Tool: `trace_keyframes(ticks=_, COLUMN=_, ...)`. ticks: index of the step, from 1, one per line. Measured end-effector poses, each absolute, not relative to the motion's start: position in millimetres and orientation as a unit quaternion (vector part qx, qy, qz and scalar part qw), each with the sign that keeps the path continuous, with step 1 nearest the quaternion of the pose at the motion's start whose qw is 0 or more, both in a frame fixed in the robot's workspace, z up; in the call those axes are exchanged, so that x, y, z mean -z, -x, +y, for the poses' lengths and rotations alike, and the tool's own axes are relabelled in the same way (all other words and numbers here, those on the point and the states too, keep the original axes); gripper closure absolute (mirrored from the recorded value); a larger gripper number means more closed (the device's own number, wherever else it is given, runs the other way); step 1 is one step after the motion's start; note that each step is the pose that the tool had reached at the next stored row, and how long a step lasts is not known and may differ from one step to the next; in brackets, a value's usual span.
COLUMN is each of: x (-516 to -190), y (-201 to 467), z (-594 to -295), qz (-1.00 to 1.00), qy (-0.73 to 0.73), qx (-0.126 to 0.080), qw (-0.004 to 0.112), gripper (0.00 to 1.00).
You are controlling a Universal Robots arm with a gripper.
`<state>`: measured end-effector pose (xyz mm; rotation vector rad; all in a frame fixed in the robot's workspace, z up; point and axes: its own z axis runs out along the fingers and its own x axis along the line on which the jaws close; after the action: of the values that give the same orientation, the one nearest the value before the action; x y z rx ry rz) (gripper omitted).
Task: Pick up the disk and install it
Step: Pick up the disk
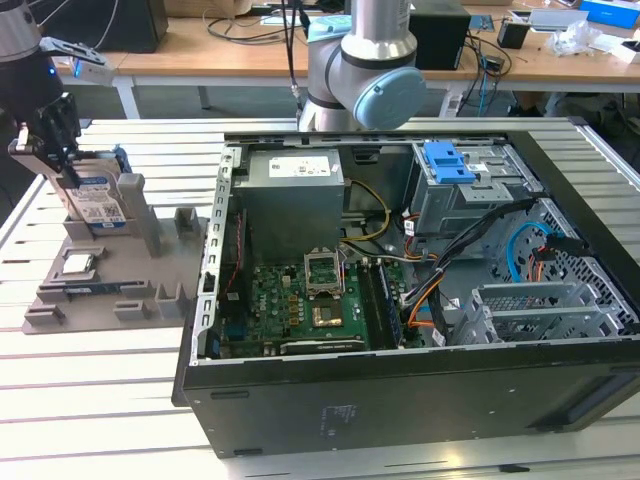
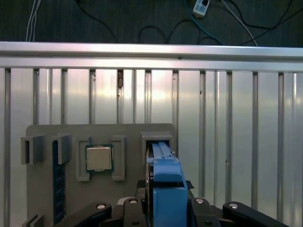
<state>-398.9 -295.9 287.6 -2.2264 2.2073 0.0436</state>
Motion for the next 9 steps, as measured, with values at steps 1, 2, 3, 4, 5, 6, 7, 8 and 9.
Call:
trace_keyframes(ticks=1, x=-287.6, y=398.9, z=-295.9, qz=0.704, qy=0.71, qx=-0.014, qw=0.003, gripper=0.63)
trace_keyframes(ticks=2, x=-287.6, y=398.9, z=-295.9, qz=0.704, qy=0.71, qx=-0.014, qw=0.003, gripper=0.63)
trace_keyframes(ticks=3, x=-287.6, y=398.9, z=-295.9, qz=0.704, qy=0.71, qx=-0.014, qw=0.003, gripper=0.63)
trace_keyframes(ticks=4, x=-287.6, y=398.9, z=-295.9, qz=0.704, qy=0.71, qx=-0.014, qw=0.003, gripper=0.63)
trace_keyframes(ticks=5, x=-287.6, y=398.9, z=-295.9, qz=0.704, qy=0.71, qx=-0.014, qw=0.003, gripper=0.63)
trace_keyframes(ticks=6, x=-287.6, y=398.9, z=-295.9, qz=0.704, qy=0.71, qx=-0.014, qw=0.003, gripper=0.63)
trace_keyframes(ticks=7, x=-287.6, y=398.9, z=-295.8, qz=0.704, qy=0.71, qx=-0.014, qw=0.003, gripper=0.63)
trace_keyframes(ticks=8, x=-287.6, y=398.9, z=-295.9, qz=0.704, qy=0.71, qx=-0.014, qw=0.003, gripper=0.63)
trace_keyframes(ticks=9, x=-287.6, y=398.9, z=-295.9, qz=0.703, qy=0.711, qx=-0.014, qw=0.003, gripper=0.63)
